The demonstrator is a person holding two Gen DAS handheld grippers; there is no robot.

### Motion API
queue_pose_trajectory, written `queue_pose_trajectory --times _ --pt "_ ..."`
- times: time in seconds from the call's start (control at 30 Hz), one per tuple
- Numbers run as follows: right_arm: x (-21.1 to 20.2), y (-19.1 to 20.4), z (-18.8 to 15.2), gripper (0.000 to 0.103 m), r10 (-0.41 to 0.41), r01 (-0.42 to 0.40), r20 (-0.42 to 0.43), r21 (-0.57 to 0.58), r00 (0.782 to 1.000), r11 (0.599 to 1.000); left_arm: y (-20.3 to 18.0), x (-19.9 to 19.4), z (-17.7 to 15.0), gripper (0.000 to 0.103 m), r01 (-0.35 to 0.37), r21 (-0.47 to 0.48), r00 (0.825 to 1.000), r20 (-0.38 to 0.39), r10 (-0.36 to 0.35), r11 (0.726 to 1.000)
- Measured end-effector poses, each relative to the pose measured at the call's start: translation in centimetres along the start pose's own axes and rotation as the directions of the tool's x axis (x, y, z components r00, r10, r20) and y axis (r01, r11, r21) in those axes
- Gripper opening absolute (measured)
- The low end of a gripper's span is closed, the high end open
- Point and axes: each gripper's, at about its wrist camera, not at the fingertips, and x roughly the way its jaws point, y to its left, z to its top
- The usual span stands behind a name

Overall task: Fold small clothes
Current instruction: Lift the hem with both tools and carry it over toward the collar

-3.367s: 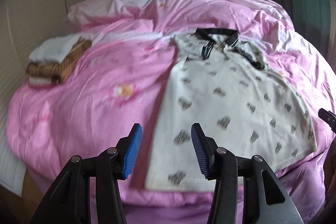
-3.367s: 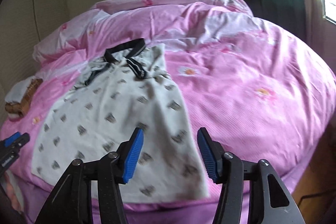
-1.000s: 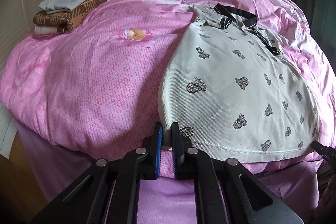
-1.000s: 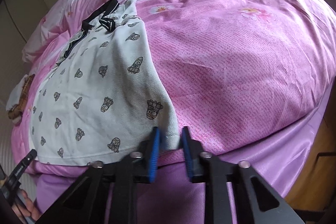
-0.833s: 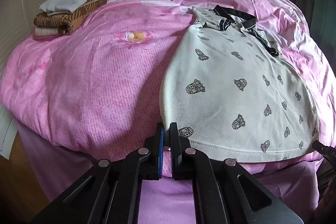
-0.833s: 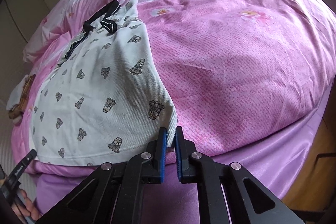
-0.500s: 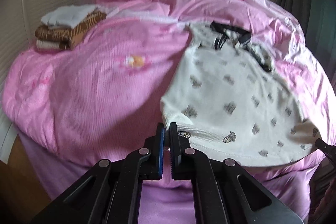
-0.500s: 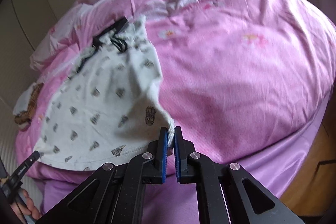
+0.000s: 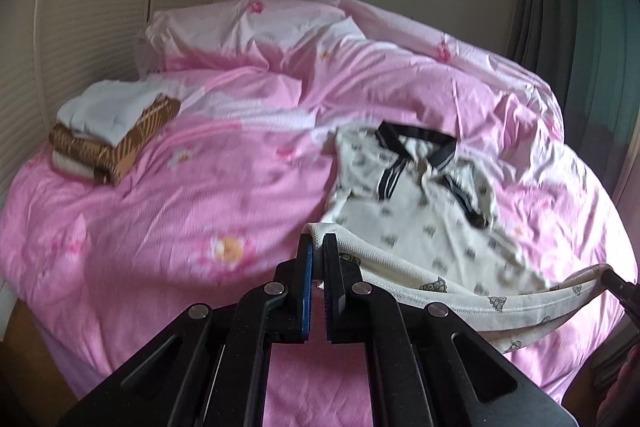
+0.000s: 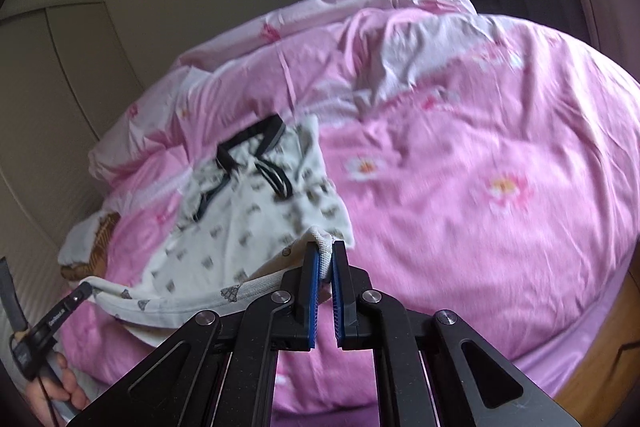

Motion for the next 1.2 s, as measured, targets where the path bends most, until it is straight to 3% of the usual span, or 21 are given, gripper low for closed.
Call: queue_pose_trajectory --times 0.3,0.67,0.97,1.2 --pt "3.1 1.4 5.9 0.007 0.025 -0.024 0.084 -0.016 0.996 1.000 -1.4 3.8 6.1 0.007 0.006 -0.018 0.998 0.063 -0.005 1.000" --pt "11.3 2.5 12.8 0.007 0.021 -0.020 0.116 -0.016 0.993 1.000 -3.0 13.4 12.8 0.007 -0.007 -0.024 0.997 0.073 0.009 1.000" --pt "20.4 2.3 16.9 0.007 0.004 -0.004 0.066 -0.006 0.998 1.000 -4.5 22.8 16.2 0.007 -0.027 -0.002 0.999 0.030 0.027 1.000" --pt "27.5 1.3 17.9 0.007 -0.020 0.020 -0.019 0.016 1.000 1.000 -4.7 29.5 16.4 0.007 -0.045 0.007 0.998 -0.045 0.046 0.999"
